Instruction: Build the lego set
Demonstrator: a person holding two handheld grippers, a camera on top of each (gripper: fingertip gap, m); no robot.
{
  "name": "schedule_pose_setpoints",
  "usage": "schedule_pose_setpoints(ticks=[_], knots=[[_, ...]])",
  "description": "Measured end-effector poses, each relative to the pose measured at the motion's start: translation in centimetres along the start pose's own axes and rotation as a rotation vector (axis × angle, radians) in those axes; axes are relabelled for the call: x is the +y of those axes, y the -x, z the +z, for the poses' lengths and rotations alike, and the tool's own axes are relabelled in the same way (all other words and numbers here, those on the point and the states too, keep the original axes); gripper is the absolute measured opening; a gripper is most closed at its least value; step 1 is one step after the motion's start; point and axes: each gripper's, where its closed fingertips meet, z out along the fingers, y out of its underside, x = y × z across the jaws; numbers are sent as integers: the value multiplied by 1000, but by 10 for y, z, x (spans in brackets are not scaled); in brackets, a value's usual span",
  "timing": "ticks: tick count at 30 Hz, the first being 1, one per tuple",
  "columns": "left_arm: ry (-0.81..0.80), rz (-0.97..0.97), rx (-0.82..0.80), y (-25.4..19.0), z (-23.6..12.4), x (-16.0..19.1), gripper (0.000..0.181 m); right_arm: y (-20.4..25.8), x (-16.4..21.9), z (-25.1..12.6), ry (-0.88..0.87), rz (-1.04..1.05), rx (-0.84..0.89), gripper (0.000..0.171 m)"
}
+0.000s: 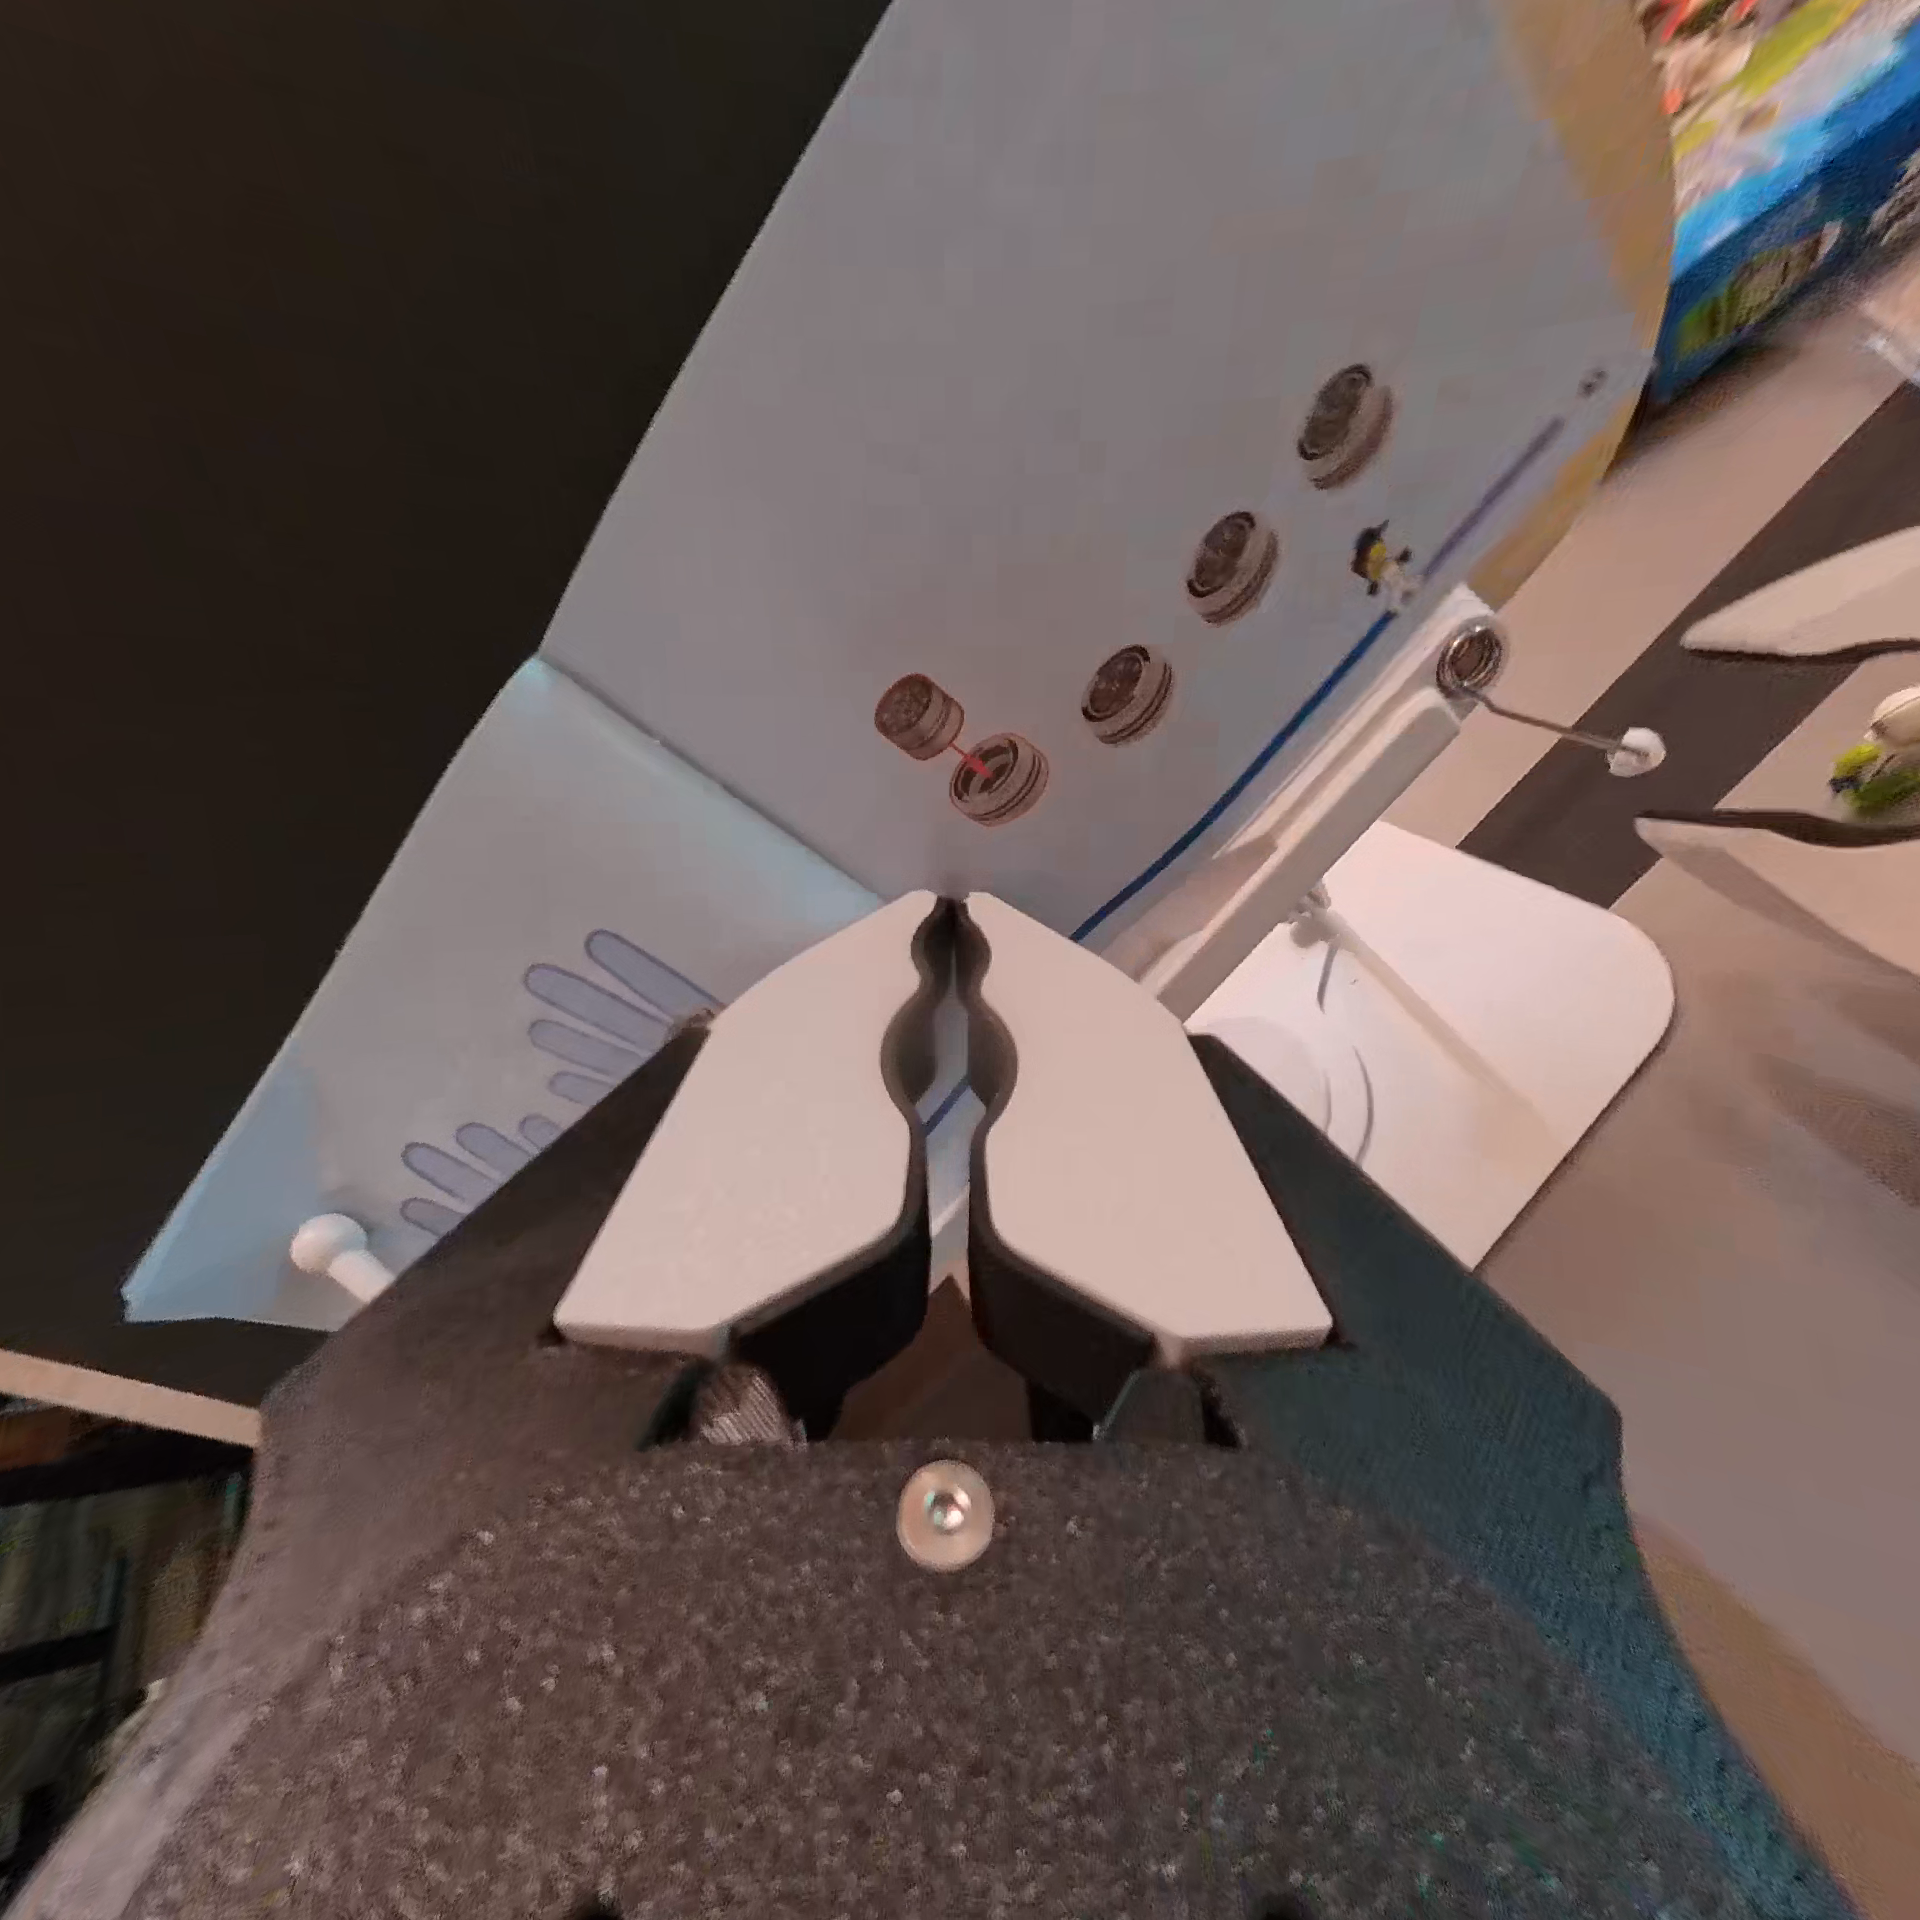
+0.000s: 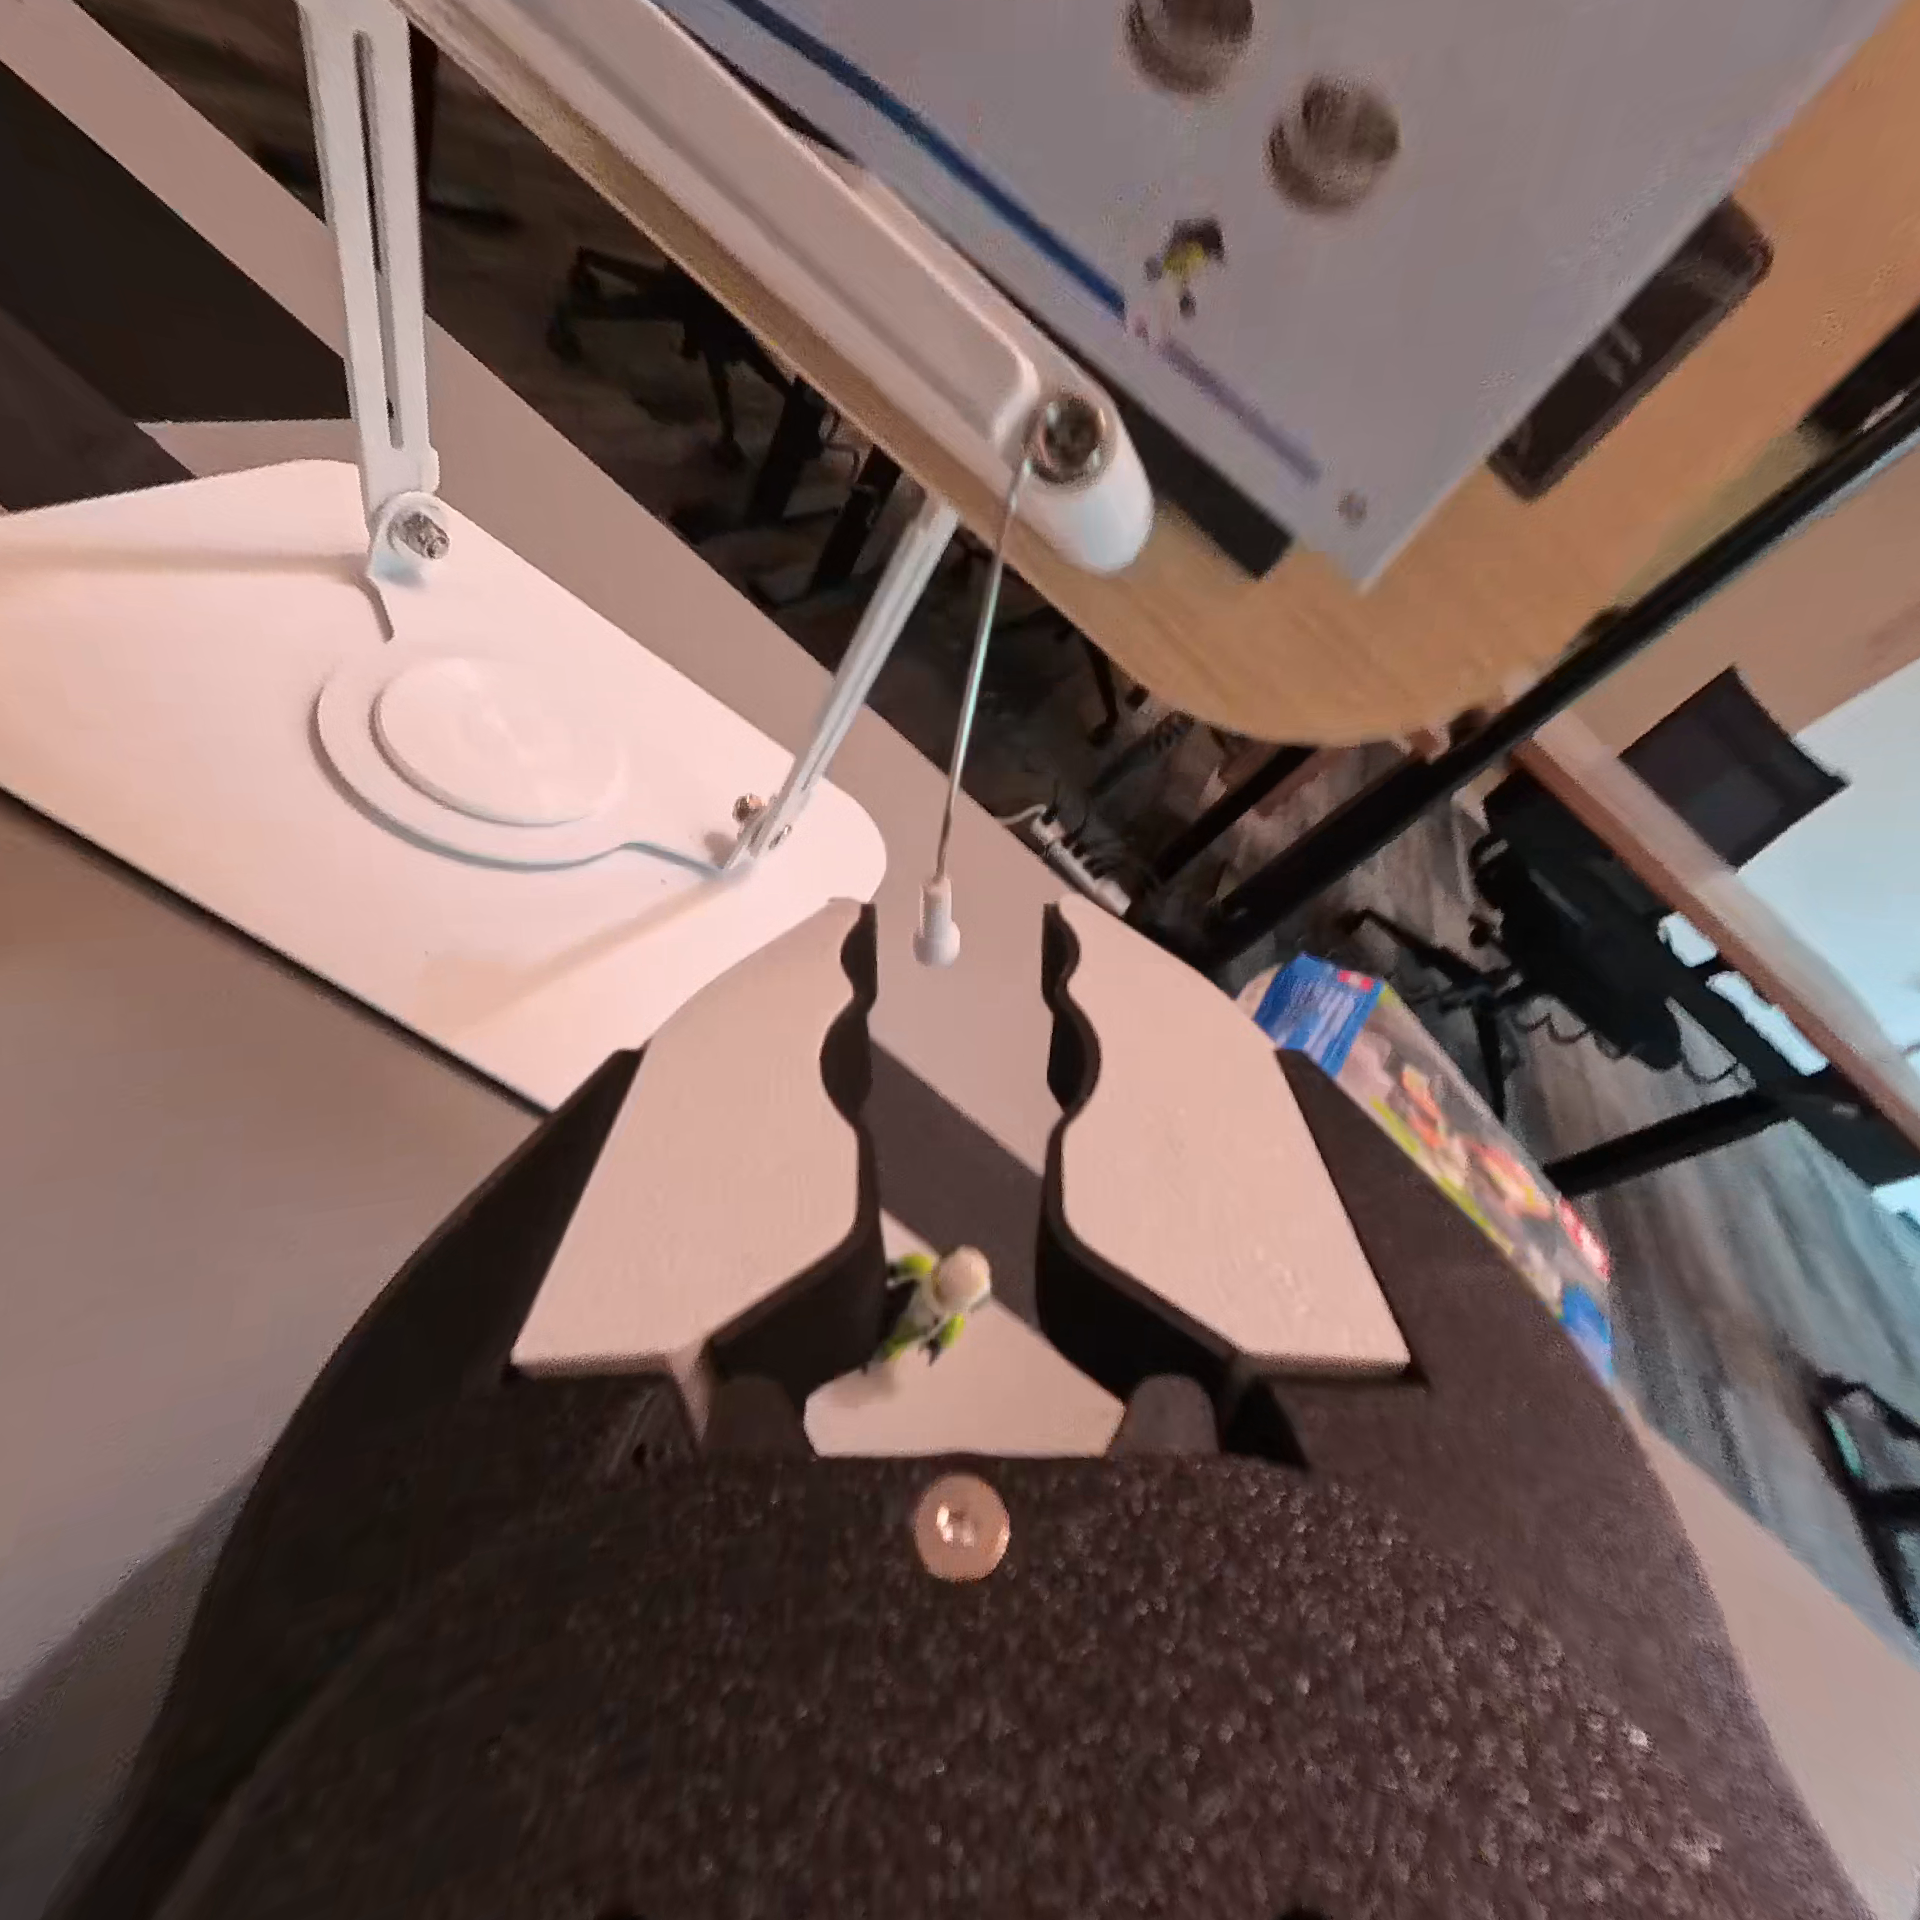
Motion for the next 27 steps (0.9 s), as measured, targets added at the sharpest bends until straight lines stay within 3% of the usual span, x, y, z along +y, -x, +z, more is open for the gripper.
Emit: schedule_pose_setpoints(ticks=[4,6,9,15,18,23,27], knots=[[18,14,-1,1,2,0,0,-9,-4,14,11,-119,60,21],[18,18,-4,1,2,0,0,-17,-7,13,-6,-170,73,1],[22,50,-27,1,3,0,0,-40,-12,2,-22,-306,148,1],[37,83,-57,1,3,0,0,-67,-37,-9,46,-898,320,1],[39,77,-43,1,3,0,0,-76,-54,-8,41,-1099,367,1],[37,58,-20,1,2,0,0,-75,-97,5,-36,-1421,359,6],[15,25,-5,1,2,0,0,-72,-104,17,-19,-1568,297,5]])
